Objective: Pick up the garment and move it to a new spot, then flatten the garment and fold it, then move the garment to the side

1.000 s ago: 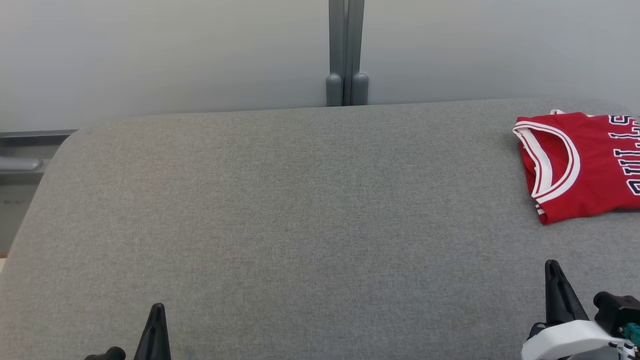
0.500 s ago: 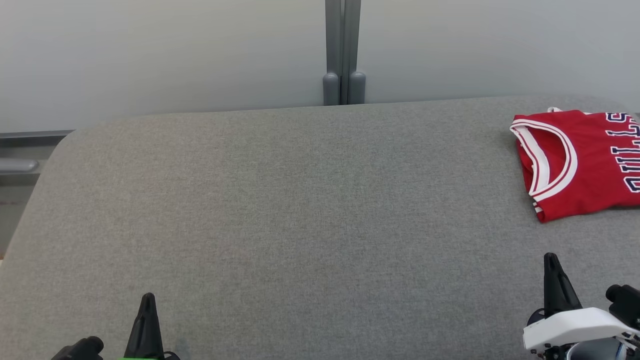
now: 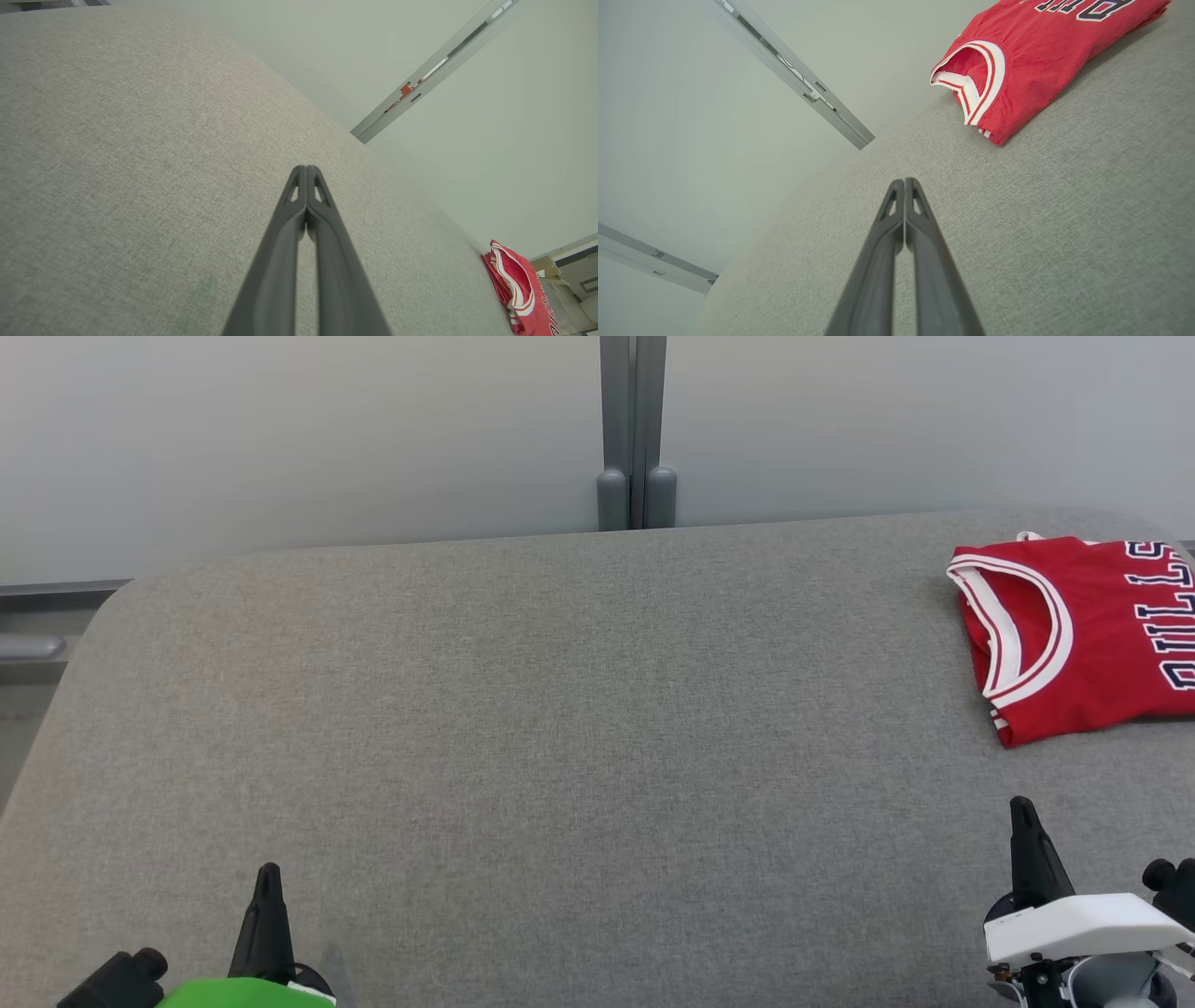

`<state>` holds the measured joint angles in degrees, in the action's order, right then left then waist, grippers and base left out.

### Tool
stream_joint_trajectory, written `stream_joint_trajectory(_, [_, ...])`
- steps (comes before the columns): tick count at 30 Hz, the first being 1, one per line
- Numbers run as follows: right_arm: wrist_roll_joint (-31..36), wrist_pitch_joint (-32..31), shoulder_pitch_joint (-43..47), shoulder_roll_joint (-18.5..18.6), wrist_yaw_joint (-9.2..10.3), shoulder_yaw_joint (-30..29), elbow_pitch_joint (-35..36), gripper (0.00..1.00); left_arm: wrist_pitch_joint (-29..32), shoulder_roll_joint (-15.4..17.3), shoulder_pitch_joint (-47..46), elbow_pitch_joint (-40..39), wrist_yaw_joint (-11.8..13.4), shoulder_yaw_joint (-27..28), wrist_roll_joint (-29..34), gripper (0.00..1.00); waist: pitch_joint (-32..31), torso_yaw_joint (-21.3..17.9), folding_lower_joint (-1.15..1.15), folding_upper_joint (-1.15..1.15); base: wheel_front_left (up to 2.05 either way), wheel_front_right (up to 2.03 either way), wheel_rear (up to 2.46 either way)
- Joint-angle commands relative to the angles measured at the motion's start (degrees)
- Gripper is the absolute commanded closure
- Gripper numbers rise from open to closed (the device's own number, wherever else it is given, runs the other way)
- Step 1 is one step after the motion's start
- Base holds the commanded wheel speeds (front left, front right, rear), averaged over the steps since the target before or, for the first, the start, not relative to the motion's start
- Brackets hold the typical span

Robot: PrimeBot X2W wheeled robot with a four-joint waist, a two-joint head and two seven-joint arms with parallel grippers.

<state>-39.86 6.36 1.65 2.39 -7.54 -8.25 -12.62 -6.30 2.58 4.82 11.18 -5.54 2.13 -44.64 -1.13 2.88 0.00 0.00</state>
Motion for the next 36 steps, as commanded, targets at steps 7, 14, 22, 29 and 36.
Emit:
stream_joint_trajectory(7, [-7.01, -1.71, -2.28, 0.42, 0.03, 0.28, 0.35, 1.00, 1.63, 0.24, -2.72, -0.16, -0.48, 0.86, -6.43, 1.00, 0.11, -0.23, 0.00, 0.00, 0.00, 0.00, 0.00])
stream_joint_trajectory(14, [-12.34, -3.00, -3.00, 0.45, 0.03, 0.45, 0.16, 1.00, 2.92, 0.27, -3.78, 0.20, -0.61, 1.27, -11.30, 1.00, 0.21, -0.46, 0.00, 0.00, 0.00, 0.00, 0.00])
stream_joint_trajectory(22, [-17.83, -4.39, -3.78, 0.47, 0.04, 0.63, -0.05, 1.00, 4.30, 0.30, -4.85, 0.55, -0.85, 1.73, -16.27, 1.00, 0.32, -0.70, 0.00, 0.00, 0.00, 0.00, 0.00])
stream_joint_trajectory(29, [-22.44, -5.53, -4.32, 0.49, 0.04, 0.76, -0.23, 1.00, 5.43, 0.32, -5.72, 0.86, -1.05, 2.12, -20.42, 1.00, 0.42, -0.93, 0.00, 0.00, 0.00, 0.00, 0.00])
stream_joint_trajectory(36, [-26.62, -6.58, -4.93, 0.51, 0.04, 0.89, -0.39, 1.00, 6.48, 0.34, -6.59, 1.13, -1.17, 2.46, -24.23, 1.00, 0.52, -1.14, 0.00, 0.00, 0.00, 0.00, 0.00])
